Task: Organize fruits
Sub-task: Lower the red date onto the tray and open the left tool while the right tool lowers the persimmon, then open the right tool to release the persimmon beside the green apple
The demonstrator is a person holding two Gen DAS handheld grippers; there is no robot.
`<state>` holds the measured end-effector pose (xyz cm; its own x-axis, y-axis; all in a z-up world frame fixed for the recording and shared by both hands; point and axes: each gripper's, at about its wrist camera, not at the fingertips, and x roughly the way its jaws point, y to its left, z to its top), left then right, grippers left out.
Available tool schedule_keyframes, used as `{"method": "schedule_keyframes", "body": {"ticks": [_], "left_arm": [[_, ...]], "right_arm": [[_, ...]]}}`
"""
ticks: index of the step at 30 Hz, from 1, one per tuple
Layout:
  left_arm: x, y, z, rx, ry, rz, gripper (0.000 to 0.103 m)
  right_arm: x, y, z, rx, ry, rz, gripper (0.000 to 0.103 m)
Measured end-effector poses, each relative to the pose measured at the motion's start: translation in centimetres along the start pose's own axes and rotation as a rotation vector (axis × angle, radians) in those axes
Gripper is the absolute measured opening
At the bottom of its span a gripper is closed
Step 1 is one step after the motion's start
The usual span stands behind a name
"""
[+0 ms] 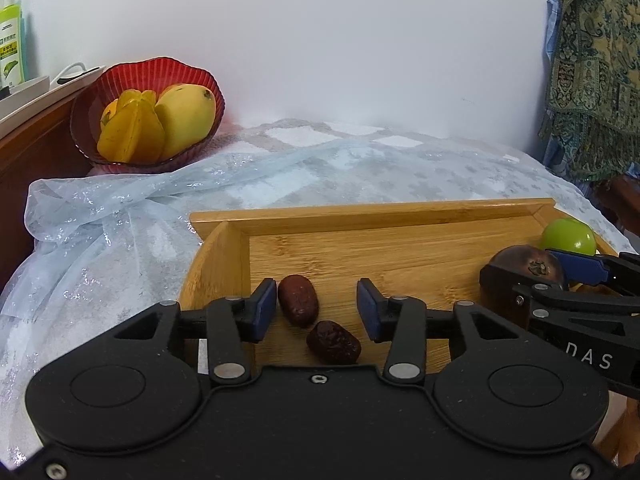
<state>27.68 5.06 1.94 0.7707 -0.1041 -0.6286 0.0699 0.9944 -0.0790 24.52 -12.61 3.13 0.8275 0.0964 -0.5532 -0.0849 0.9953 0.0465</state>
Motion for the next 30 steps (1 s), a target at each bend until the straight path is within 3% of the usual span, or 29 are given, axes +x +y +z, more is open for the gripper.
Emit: {"method": "schedule_keyframes", "body": {"ticks": [8,19,30], "left_arm": [[-0.5,0.6,-0.1,-0.031,0.002,-0.006,0.045],[-3.0,0.0,-0.2,-0.02,-0.048,-0.024,0.059],[-5.6,0.3,-0.8,-0.05,-0.086,-0.009,0.075]], "right_arm": [[-0.4,0.0,0.1,0.01,-0.007,-0.003,0.075],[-2.6,-0.1,0.2,-0.002,-0.067,-0.006,0.077],[-4.5,-0.9,0.3,-0.005,-0.126,-0.036,0.087]]}}
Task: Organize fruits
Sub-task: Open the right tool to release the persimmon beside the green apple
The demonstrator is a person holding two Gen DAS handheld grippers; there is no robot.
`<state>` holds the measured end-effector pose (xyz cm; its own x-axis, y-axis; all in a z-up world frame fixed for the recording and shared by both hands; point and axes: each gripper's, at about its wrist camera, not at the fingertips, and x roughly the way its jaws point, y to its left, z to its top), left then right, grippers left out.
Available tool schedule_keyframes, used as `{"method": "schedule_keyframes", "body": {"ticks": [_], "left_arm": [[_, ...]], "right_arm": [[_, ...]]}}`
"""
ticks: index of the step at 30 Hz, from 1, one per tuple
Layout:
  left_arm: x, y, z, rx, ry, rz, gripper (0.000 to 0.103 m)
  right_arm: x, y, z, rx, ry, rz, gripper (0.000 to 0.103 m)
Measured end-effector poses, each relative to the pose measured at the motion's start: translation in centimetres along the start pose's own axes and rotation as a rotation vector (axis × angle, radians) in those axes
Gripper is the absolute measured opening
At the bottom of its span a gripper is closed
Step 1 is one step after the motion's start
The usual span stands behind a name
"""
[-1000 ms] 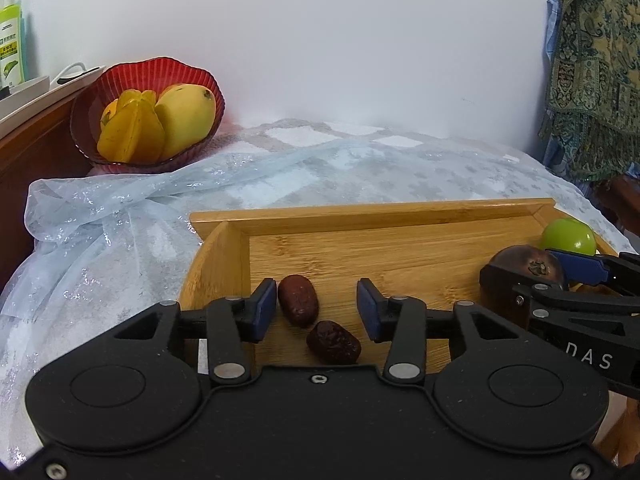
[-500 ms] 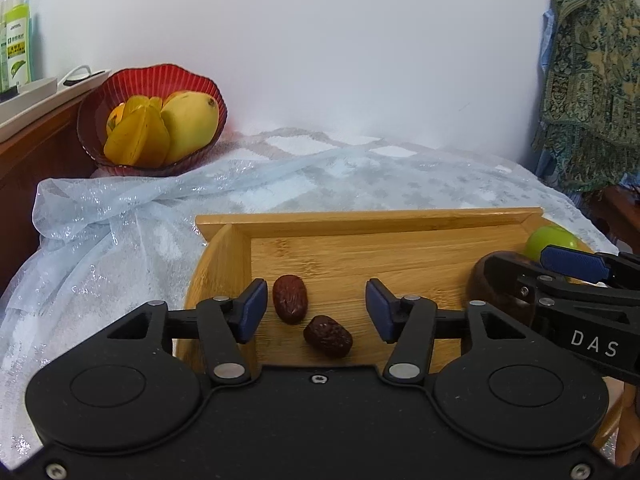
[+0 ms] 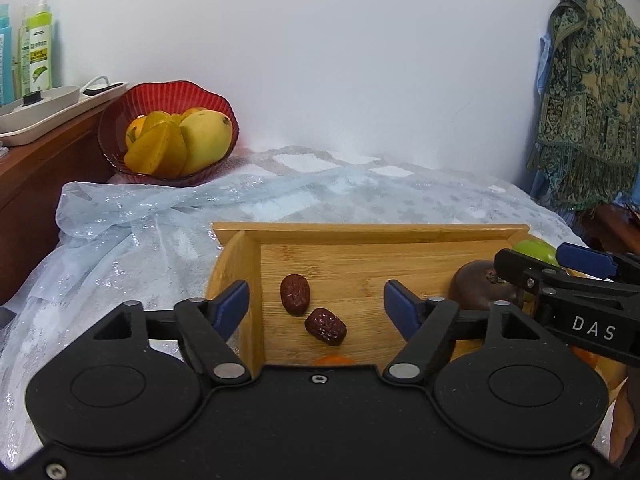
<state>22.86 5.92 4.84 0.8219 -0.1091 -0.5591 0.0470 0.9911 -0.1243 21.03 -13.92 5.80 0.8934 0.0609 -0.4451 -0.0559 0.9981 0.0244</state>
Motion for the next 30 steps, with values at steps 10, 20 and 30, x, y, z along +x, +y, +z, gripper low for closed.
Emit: {"method": "schedule_keyframes", "body": {"ticks": [10,20,30], "left_arm": [[-1.6,-0.6,-0.6,0.014,-0.003,0.002,0.09],[-3.5,-1.2,-1.4,-0.004,-0.009,-0.005,0.091],[-5.9,-1.7,-3.2,-0.002,-0.034,-0.008,0.091]], "right_arm": [[-1.8,-1.1,-0.1,0.006,-0.047,-0.039,0.094],[-3.8,-1.4,-0.4,-0.003,-0.091,-0.044,0.103],[-5.3,-2.0,-2.4,0.022,-0.059,-0.051,0.103]]}}
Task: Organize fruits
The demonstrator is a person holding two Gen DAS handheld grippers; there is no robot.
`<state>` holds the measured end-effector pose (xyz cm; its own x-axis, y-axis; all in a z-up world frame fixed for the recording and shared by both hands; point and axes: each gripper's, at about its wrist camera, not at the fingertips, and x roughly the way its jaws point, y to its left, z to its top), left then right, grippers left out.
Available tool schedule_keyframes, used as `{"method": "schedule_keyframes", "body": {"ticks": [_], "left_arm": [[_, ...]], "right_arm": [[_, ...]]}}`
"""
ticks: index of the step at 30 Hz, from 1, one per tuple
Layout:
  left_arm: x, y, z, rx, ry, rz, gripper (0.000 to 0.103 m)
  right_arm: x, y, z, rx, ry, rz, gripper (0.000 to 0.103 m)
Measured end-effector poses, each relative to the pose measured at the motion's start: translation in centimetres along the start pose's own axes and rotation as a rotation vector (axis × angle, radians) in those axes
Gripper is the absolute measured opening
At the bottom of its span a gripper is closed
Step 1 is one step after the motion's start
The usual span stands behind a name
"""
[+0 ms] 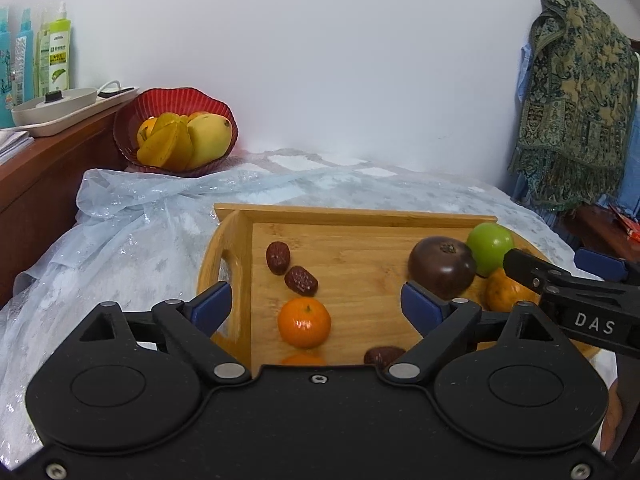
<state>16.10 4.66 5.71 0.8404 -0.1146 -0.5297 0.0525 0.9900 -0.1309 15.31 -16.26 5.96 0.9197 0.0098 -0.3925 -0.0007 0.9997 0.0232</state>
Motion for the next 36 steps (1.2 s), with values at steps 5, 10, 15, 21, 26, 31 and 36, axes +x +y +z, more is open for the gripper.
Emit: {"method": "schedule_keyframes", "body": {"ticks": [5,10,15,21,26,31,36], "left_arm": [[-1.2,-0.3,-1.4,0.014,-0.005,0.004,0.091],[-2.0,-0.4,-2.6,0.005,0.004,-0.006,0.091],[-3.3,-0.5,-4.0,-0.028,-0.011,-0.002,0.091],[-4.3,-0.7,-5.7,-0.029,-0.002,0.003,0.091],[-4.9,-1.0,-6.8,-0.013,-0.002,0.019,0.091],[-5.6,-1.4,-8.1,0.007,0.002,0.031,0.091],[-5.8,-1.9,-9.0,0.026,0.018,0.023,0.091]], "right_arm": [[-1.0,0.1,-0.9,-0.002,-0.008,-0.002,0.103],[-2.4,0.1,-2.2,-0.007,-0.027,-0.007,0.103],[-4.0,0.0,-3.3,-0.01,-0.051,-0.008,0.103],[-5.5,-0.1,-4.8,0.005,-0.047,-0.004,0.103],[-6.3,0.0,-6.2,0.005,-0.019,-0.013,0.103],[-6.8,0.1,-7.2,0.005,0.005,-0.023,0.103],[-6.9,0.2,-8.0,0.005,0.026,-0.036,0.103]]}}
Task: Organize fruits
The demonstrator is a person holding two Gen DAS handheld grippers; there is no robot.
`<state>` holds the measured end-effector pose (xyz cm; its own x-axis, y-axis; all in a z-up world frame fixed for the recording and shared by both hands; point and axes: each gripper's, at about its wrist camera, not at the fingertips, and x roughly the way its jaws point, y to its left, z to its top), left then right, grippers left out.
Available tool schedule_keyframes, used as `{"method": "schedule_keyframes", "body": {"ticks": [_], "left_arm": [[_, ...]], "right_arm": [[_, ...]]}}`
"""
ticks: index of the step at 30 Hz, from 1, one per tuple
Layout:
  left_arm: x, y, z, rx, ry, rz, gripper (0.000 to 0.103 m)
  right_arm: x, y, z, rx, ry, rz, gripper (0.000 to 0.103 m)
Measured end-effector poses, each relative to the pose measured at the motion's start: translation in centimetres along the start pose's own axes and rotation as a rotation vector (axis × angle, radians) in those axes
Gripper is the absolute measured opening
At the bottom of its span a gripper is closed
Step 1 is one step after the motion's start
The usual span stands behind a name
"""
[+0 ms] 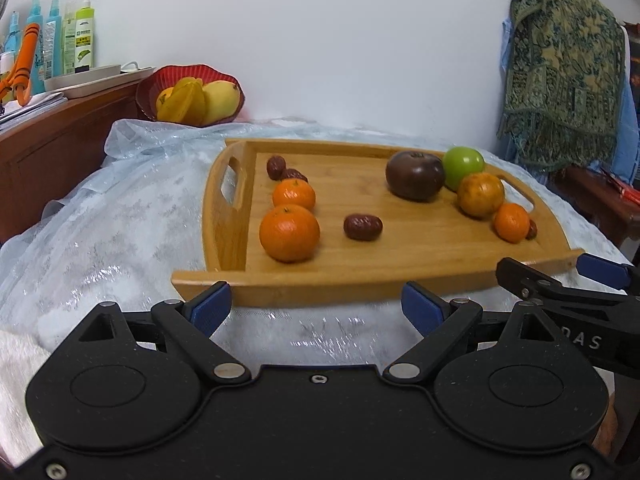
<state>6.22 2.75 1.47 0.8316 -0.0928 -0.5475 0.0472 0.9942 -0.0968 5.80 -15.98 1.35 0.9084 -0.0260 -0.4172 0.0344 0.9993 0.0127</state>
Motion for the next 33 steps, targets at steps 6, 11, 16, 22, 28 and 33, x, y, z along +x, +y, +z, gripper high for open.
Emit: {"method": "schedule_keyframes", "body": {"ticks": [6,11,16,22,28,33], "left_arm": [[0.3,-0.2,-0.9,0.004,0.042,0.0,0.091],[0.9,0.0,-1.3,-0.01,0.076,0.002,0.091],[1.5,0.1,-1.2,0.0,0.086,0.032,0.099],[1.9,0.4,-1.1,-0.01,0.096,0.031,0.101],[2.1,0.2,-1.2,0.0,0.097,0.038,0.102],[2.3,0.2,-1.2,-0.006,0.1,0.052,0.103]], "right_arm": [[0.2,0.2,-0.7,-0.014,0.034,-0.013,0.103],[0.9,0.5,-1.1,-0.031,0.066,-0.019,0.103],[1.7,0.9,-1.6,-0.041,0.095,-0.025,0.103],[2.2,1.2,-1.9,-0.05,0.116,-0.028,0.103],[2.5,1.0,-1.9,-0.04,0.137,-0.018,0.103],[2.6,1.2,-2.0,-0.047,0.138,-0.019,0.103]]}}
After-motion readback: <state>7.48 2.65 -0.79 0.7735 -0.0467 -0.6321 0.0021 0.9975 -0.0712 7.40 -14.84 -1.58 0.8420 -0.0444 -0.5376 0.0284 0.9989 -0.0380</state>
